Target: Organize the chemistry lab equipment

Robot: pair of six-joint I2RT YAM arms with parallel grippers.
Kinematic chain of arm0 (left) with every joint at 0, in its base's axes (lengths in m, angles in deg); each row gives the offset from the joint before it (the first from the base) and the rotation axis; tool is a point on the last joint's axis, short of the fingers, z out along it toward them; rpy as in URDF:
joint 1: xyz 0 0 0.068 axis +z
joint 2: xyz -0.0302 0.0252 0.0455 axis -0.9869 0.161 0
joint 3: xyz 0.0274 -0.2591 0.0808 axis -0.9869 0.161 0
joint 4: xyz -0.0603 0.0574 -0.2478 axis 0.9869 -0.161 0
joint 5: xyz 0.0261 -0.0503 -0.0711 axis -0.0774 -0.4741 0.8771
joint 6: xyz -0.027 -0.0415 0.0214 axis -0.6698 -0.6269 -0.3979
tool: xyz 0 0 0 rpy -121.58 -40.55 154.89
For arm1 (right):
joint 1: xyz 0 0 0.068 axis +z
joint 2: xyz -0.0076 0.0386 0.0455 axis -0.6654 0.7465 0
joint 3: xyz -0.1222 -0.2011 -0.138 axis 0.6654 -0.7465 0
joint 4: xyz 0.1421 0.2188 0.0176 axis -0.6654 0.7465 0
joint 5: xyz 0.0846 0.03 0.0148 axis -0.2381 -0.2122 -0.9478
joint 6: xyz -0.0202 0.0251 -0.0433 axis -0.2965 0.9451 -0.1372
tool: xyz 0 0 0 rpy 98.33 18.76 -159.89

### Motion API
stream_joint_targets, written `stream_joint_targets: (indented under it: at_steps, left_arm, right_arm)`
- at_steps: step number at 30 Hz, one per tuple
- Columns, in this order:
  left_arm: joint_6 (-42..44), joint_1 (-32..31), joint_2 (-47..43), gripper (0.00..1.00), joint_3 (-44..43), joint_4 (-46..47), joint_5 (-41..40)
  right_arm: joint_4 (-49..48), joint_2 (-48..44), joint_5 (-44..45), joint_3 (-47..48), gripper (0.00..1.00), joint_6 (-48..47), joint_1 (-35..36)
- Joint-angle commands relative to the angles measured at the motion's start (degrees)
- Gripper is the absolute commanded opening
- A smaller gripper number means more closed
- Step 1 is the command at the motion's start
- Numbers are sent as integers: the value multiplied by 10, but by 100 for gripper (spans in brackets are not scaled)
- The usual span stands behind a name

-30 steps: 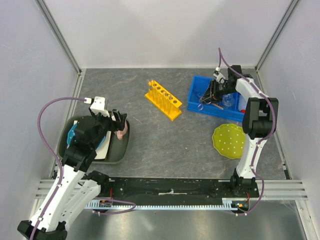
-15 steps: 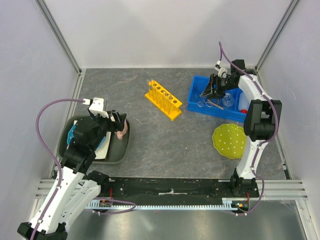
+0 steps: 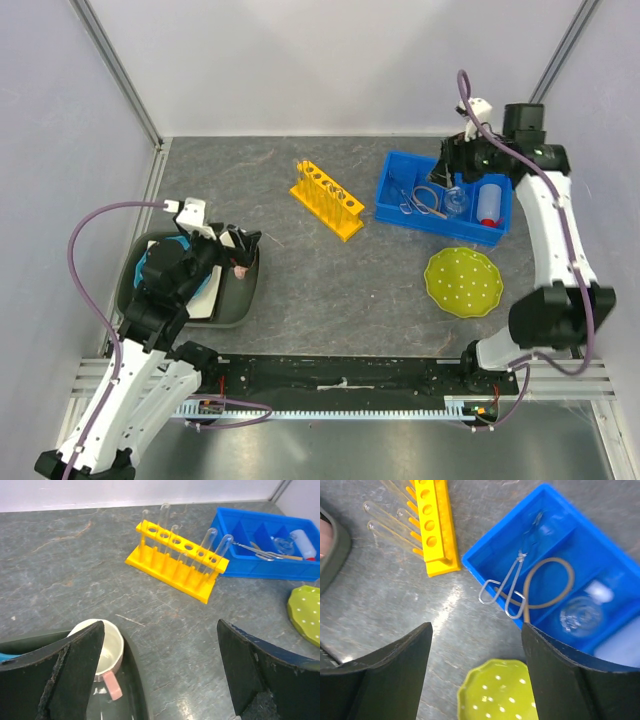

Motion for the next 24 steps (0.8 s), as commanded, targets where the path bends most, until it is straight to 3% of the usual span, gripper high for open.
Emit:
stream_joint_targets:
  at_steps: [1, 5, 7, 9, 11, 18, 24]
  left_arm:
    - [-47, 5, 25, 100, -83, -37, 68]
    - [-77, 8, 55, 100, -157, -86, 103]
    - [-94, 8, 69, 100, -210, -106, 134]
    - [-102, 8, 93, 100, -248, -132, 165]
    - [-110, 8, 112, 100, -301, -149, 187]
    - [-116, 9, 114, 100, -400, -188, 220]
    - [-107, 8, 102, 100, -418, -217, 215]
  right_arm:
    - [-12, -112, 41, -44, 82, -74, -26]
    - [-84, -227, 64, -92, 98, -65, -68]
    - [-122, -267, 92, -129, 98, -52, -83]
    - [-203, -325, 210, -159, 98, 26, -92]
    - [-257, -371, 265, -195, 98, 58, -92]
    - [-228, -396, 328, -165, 98, 157, -92]
    - [-189, -398, 360, -127, 98, 166, -92]
